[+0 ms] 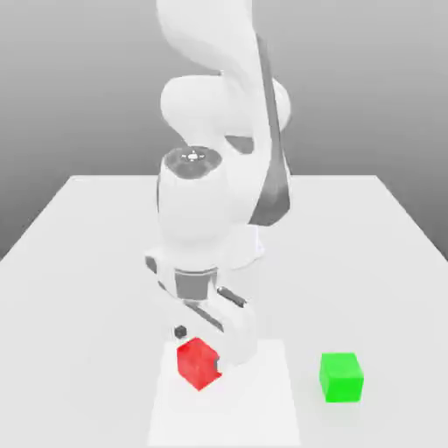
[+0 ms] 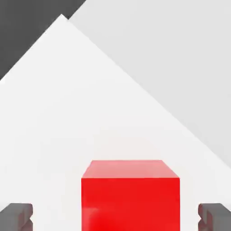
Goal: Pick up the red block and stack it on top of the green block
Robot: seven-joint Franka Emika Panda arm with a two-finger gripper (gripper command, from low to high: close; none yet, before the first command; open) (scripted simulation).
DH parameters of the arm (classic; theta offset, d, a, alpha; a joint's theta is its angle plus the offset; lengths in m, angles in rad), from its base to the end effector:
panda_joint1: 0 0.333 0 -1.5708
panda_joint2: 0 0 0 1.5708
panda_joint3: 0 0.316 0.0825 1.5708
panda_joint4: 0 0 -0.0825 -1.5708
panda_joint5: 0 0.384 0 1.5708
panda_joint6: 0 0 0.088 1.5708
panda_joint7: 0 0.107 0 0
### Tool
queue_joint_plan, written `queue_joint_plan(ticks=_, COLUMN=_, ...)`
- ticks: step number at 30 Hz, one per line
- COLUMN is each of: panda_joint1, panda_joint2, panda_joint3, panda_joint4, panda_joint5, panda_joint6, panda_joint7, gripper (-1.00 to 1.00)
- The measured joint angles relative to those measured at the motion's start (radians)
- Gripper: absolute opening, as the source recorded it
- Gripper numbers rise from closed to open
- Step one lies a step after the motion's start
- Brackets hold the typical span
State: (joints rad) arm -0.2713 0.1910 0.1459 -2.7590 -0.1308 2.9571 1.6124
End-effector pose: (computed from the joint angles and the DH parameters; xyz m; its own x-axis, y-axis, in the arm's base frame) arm 0.3822 -0.0356 0.1609 -0.0413 -0.9991 -0.0027 -0.9991 0.0413 -0.0109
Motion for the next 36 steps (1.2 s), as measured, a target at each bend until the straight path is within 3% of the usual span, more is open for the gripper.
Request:
queue_joint_plan(ticks=2, panda_joint1=0.025, panda_joint2=0.038, panda_joint3=-0.032, panda_joint4=0.002, panda_joint5=-0.026, panda_joint6=0.031, panda_joint7=0.017, gripper=0.0)
queue_joint_plan(ticks=3, panda_joint1=0.036, panda_joint2=0.053, panda_joint3=-0.045, panda_joint4=0.002, panda_joint5=-0.036, panda_joint6=0.043, panda_joint7=0.023, gripper=-1.0)
queue_joint_plan(ticks=10, panda_joint1=0.036, panda_joint2=0.055, panda_joint3=-0.046, panda_joint4=0.002, panda_joint5=-0.038, panda_joint6=0.046, panda_joint7=0.026, gripper=-1.0)
queue_joint_plan(ticks=27, panda_joint1=-0.027, panda_joint2=-0.193, panda_joint3=0.063, panda_joint4=-0.029, panda_joint5=0.133, panda_joint6=-0.168, panda_joint7=-0.098, gripper=-1.0)
queue_joint_plan(ticks=36, panda_joint1=-0.078, panda_joint2=-0.195, panda_joint3=0.271, panda_joint4=0.034, panda_joint5=0.138, panda_joint6=-0.234, panda_joint7=-0.081, gripper=-1.0)
